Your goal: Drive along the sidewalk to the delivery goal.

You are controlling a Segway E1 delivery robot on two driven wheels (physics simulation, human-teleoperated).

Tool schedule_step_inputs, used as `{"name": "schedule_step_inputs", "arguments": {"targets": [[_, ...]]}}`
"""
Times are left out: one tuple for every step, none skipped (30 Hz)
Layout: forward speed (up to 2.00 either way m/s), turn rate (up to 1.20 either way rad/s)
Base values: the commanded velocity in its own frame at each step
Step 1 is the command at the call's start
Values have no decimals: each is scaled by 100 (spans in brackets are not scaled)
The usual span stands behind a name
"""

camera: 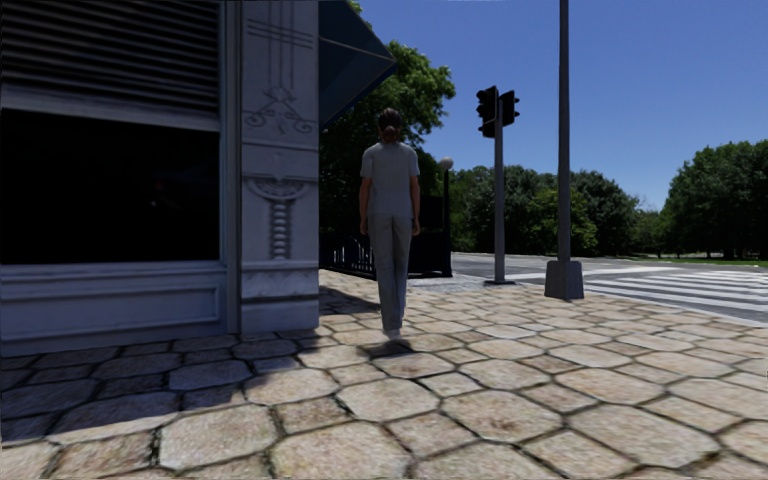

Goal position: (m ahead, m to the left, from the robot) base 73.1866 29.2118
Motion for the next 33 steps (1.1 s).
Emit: {"name": "schedule_step_inputs", "arguments": {"targets": [[160, -48], [160, -48], [160, -48], [160, -48], [160, -48], [160, -48], [160, -48], [160, -48], [160, -48], [160, -48], [160, -46], [160, -34], [160, -34], [160, -9], [160, 0], [160, 0], [160, 0], [160, 0], [160, 0], [160, 0], [160, 0], [160, 0], [160, 0], [160, 0], [160, 0], [160, 0], [160, 0], [160, 0], [160, 0], [160, 0], [160, 0], [160, 0], [160, 0]]}}
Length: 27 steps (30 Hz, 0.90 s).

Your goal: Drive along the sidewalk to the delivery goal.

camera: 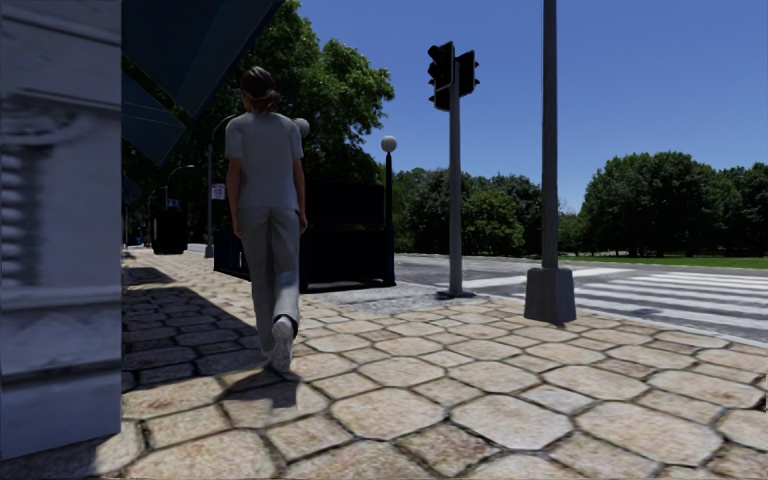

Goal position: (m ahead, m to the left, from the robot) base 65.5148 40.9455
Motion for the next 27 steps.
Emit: {"name": "schedule_step_inputs", "arguments": {"targets": [[160, 0], [160, 0], [160, 0], [160, 7], [160, 20], [160, 20], [160, 25], [160, 26], [160, 27], [160, 27], [160, 27], [160, 31], [160, 34], [160, 34], [158, 35], [143, 35], [143, 35], [134, 35], [124, 36], [117, 37], [117, 37], [114, 38], [114, 39], [114, 39], [114, 40], [114, 40], [114, 40]]}}
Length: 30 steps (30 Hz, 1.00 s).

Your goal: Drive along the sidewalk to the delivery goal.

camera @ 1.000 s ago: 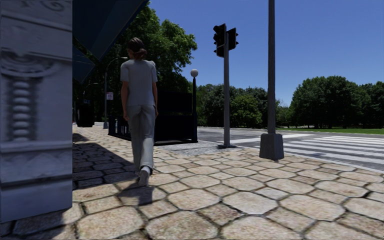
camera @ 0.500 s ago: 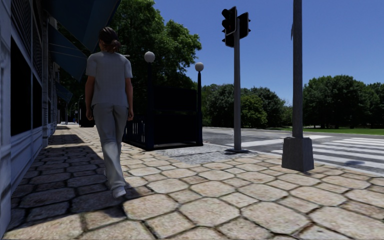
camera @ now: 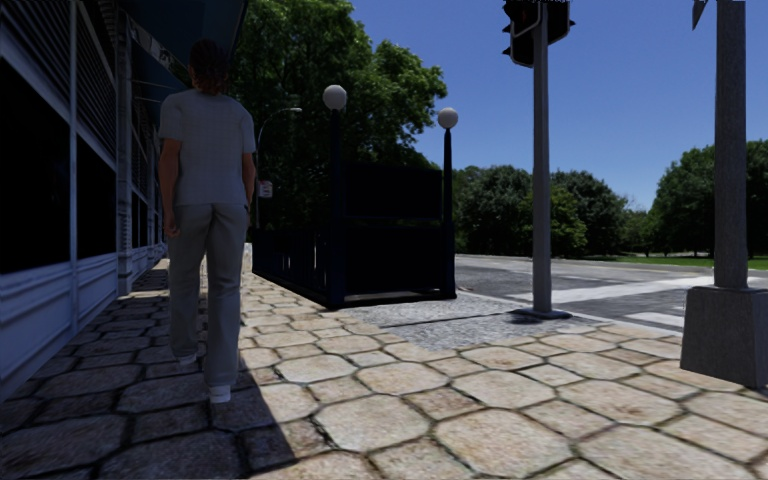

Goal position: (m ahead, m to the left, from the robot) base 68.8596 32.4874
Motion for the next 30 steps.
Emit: {"name": "schedule_step_inputs", "arguments": {"targets": [[114, 40], [114, 40], [114, 40], [114, 40], [114, 40], [114, 40], [114, 40], [114, 40], [114, 40], [116, 40], [121, 40], [121, 40], [124, 40], [125, 40], [126, 40], [126, 40], [126, 40], [126, 40], [126, 40], [126, 40], [126, 40], [126, 40], [126, 40], [126, 40], [126, 40], [126, 40], [126, 40], [126, 40], [126, 40], [126, 40]]}}
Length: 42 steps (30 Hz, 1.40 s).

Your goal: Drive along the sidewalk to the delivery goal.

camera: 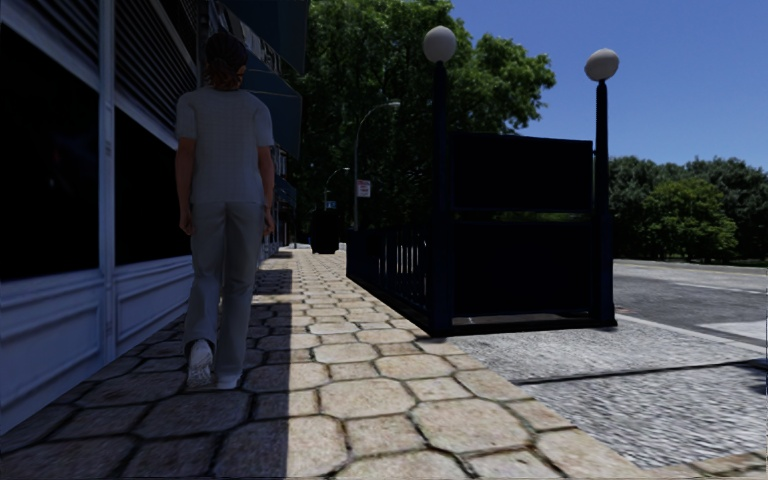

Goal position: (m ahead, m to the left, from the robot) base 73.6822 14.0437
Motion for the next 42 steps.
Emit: {"name": "schedule_step_inputs", "arguments": {"targets": [[126, 40], [126, 40], [126, 38], [126, 36], [126, 36], [126, 34], [126, 34], [126, 33], [126, 33], [126, 33], [126, 33], [126, 33], [126, 31], [126, 27], [127, 24], [127, 24], [127, 22], [127, 18], [127, 14], [127, 14], [127, 0], [127, 0], [127, 0], [127, 0], [127, 0], [127, 0], [127, 0], [127, 0], [127, 0], [127, 0], [127, 0], [127, 0], [127, 0], [127, 0], [200, 0], [200, 0], [200, 0], [200, 0], [200, 0], [200, 0], [200, 0], [200, 0]]}}
